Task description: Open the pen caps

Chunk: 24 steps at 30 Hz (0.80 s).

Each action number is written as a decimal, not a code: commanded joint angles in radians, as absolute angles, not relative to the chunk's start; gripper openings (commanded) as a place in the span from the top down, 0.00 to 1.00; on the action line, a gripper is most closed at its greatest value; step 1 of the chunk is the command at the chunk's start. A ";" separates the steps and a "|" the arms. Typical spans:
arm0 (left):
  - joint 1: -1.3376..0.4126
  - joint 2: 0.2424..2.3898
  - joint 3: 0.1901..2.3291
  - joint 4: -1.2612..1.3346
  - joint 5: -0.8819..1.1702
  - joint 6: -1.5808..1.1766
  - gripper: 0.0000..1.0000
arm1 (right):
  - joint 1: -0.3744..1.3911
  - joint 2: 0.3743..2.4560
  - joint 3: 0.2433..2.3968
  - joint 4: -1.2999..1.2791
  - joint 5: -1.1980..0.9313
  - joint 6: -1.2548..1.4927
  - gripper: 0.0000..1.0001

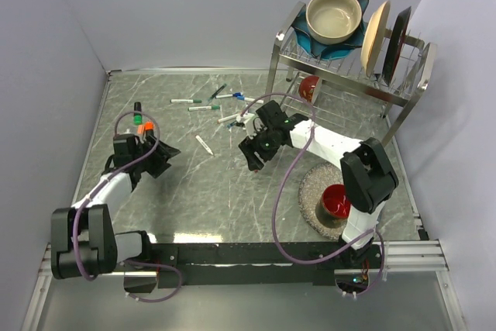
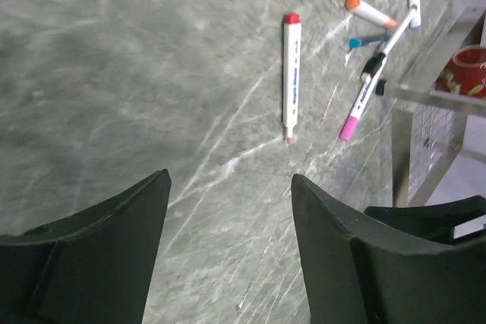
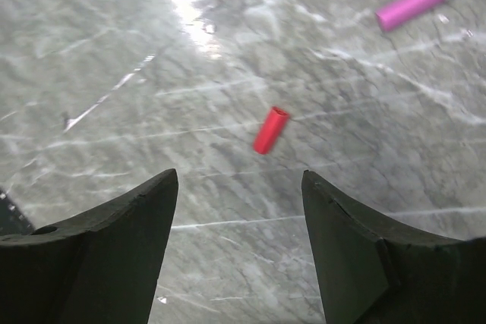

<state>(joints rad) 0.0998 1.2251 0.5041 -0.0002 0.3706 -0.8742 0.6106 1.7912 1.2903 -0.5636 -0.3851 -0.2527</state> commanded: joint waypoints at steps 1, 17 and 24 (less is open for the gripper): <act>0.019 1.287 0.645 0.003 0.350 -0.821 0.29 | 0.606 1.741 1.305 -0.584 -0.460 -0.301 0.25; -0.339 1.897 1.448 -0.659 -0.184 -0.844 0.27 | 0.535 1.692 1.279 -0.575 -0.532 -0.293 0.25; -0.379 2.040 1.608 -0.781 -0.230 -0.838 0.40 | 0.517 1.678 1.273 -0.575 -0.555 -0.293 0.25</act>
